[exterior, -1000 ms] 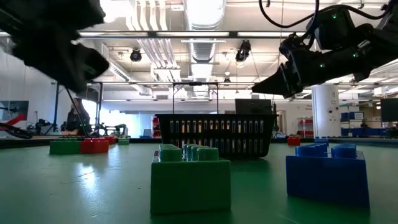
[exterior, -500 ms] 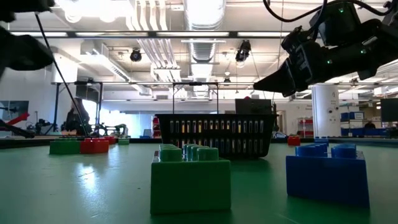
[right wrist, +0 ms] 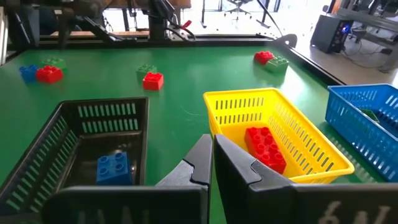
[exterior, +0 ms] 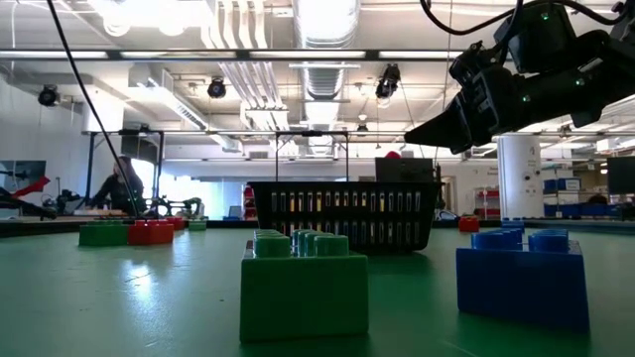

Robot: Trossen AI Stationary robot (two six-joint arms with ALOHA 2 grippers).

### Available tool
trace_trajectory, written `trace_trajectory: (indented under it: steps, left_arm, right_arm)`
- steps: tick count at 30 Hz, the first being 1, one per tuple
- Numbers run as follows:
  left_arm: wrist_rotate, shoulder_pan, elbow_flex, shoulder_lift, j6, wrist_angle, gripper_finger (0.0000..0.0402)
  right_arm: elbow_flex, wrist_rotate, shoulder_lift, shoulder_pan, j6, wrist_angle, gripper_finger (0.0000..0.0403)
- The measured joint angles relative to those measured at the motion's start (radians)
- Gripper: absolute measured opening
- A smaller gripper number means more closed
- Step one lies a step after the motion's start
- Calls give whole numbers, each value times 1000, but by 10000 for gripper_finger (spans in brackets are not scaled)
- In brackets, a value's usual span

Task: Sort & place blocks by color
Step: Put the green game piece into the blue bin

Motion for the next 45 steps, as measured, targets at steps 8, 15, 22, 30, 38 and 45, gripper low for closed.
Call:
trace_trajectory:
  steps: [8,15,22,30,38,45]
  left_arm:
    - [32,-31,175,198,49,-188,199]
    - [32,-31,259,299,69,-285,199]
    - [33,-31,250,328,101,-269,199]
    - [17,-30,200,333,130,-191,194]
    - [17,-29,180,329,130,-198,111]
    - [-8,29,165,231,124,-198,54]
  right_arm:
    - [0,0,0,0,2,0,9]
    - [0,0,0,0,2,-1,9]
    - [0,0,0,0,1,-6,9]
    - [0,0,0,0,2,-13,9]
    - [0,0,0,0,14,-21,9]
    - [0,0,0,0,18,-20,9]
